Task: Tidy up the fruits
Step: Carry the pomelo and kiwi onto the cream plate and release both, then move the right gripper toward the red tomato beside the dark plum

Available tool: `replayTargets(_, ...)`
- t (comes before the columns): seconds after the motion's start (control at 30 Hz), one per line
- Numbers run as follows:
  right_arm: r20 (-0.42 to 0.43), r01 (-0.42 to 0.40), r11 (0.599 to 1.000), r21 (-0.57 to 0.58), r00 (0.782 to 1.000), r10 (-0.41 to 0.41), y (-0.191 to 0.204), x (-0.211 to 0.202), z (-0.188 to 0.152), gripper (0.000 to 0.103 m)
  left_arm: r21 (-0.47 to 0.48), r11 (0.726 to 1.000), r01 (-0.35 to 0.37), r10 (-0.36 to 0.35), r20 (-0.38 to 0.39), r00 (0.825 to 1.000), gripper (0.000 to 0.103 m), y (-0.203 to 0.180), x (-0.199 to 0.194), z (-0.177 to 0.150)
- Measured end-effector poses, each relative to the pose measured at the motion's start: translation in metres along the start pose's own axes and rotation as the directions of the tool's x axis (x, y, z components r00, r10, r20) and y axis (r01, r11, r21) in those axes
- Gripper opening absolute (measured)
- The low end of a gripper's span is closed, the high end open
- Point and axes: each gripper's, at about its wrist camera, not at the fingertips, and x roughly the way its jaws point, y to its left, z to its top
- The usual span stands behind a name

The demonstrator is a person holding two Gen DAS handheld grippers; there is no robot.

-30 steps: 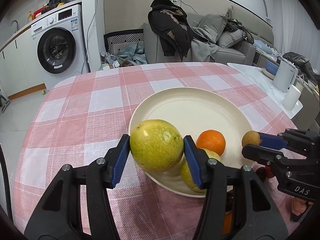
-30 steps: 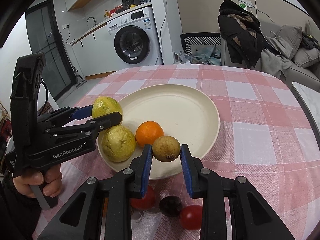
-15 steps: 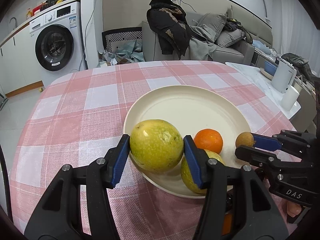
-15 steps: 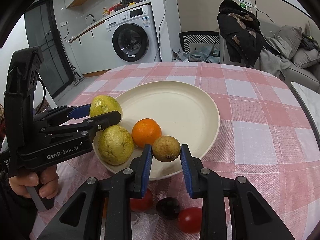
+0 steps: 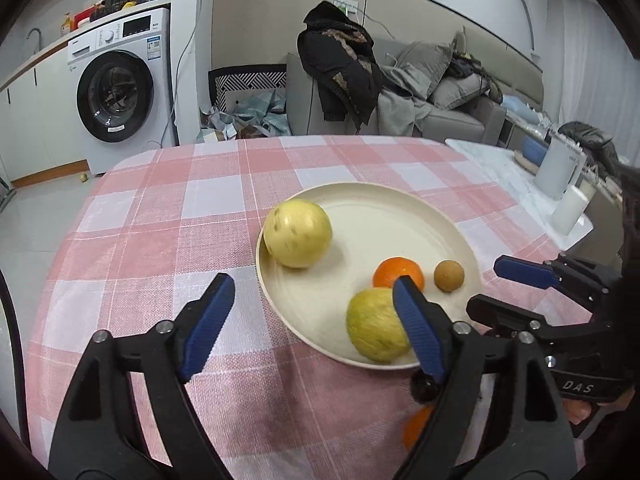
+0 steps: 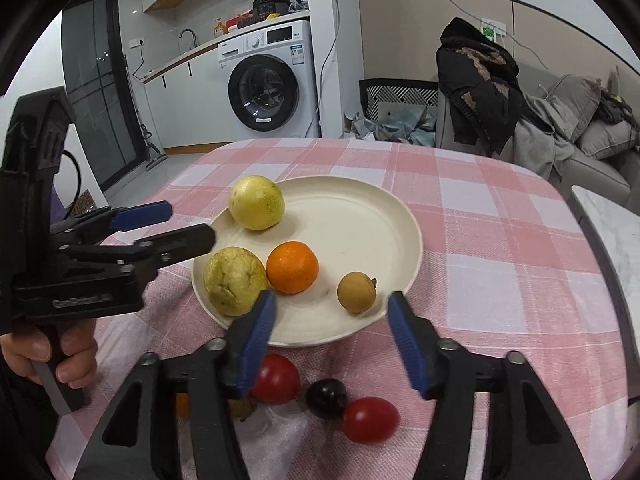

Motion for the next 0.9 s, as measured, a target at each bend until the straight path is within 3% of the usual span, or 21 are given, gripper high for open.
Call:
replayTargets(0.07, 0.002, -0.01, 1.0, 0.005, 1.0, 0.01, -0.002, -0.006, 0.0, 0.096, 0.002, 1.0, 0.002, -0.002, 0.007, 1.0, 0.083, -0.002, -0.012, -0.002)
replayTargets(0.2, -0.025, 0.0, 1.0, -0.029, 1.0, -0.001, 0.0, -0.013, 0.0, 0.102, 0.017, 1.0, -0.003, 0.003, 0.013, 1.0, 0.095, -0.01, -0.034, -0.009)
replayTargets(0.23, -0.033, 0.027, 0.999, -0.043, 0.999, -0.028, 0.0, -0.015, 0.0, 0.102, 0.02, 1.0, -0.004, 0.003, 0.015, 1.0, 0.102, -0.011, -0.039, -0.01)
replayTargets(0.47, -0.064, 0.014, 0.997, -0.078, 0.998, -0.019, -0.003, -0.036, -0.003, 0.103, -0.016, 1.0, -0.01, 0.011, 0.041, 0.999, 0.102, -0.018, -0.07, -0.027)
replayTargets(0.9, -0.126, 0.04, 0.995, -0.096, 0.991, -0.052, -0.029, -0.053, -0.014, 0.103, 0.054, 0.999, 0.001, 0.0, -0.019, 1.0, 0.102, -0.05, -0.087, -0.057)
